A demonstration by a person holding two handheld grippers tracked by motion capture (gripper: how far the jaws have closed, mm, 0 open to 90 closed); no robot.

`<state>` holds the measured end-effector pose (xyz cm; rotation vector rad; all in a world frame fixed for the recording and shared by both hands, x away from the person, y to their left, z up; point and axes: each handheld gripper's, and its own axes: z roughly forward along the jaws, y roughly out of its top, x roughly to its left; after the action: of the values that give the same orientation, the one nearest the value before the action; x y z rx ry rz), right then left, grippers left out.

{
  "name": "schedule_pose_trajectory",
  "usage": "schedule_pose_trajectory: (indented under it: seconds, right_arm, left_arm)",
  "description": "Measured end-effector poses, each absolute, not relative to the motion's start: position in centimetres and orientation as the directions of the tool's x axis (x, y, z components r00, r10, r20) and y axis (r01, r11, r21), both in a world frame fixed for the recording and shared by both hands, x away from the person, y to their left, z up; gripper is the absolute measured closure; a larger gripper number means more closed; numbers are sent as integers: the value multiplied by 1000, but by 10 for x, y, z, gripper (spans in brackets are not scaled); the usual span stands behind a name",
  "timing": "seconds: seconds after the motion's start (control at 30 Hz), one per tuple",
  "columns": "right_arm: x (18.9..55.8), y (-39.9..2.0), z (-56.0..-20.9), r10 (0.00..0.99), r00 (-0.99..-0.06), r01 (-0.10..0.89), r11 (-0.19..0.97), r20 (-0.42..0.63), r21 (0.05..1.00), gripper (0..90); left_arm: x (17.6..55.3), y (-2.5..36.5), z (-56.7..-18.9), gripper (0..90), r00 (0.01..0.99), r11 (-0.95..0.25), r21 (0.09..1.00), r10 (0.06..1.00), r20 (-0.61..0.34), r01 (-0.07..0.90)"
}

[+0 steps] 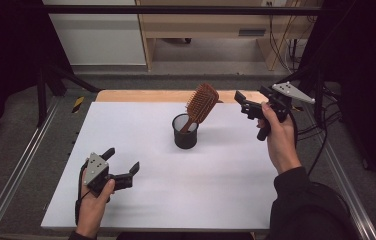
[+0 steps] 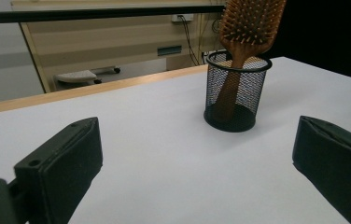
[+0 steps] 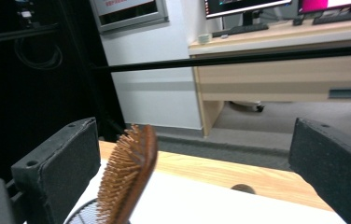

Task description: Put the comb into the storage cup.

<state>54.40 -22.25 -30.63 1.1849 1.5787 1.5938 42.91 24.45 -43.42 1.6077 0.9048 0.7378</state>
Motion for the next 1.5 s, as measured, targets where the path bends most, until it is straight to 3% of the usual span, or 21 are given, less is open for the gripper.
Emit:
schedule_pose_trajectory:
  seconds: [0.67,1.5]
  right_arm:
    - [509,-252,-324,898,-429,149,-39,100,988,35]
    - [460,-282,-365,894,-446,145,18,49,989,38]
  left_arm:
    - [425,289,-429,18,429,-40,985,902,-36,168]
    - [417,307,-427,18,420,-16,988,906,-51,155]
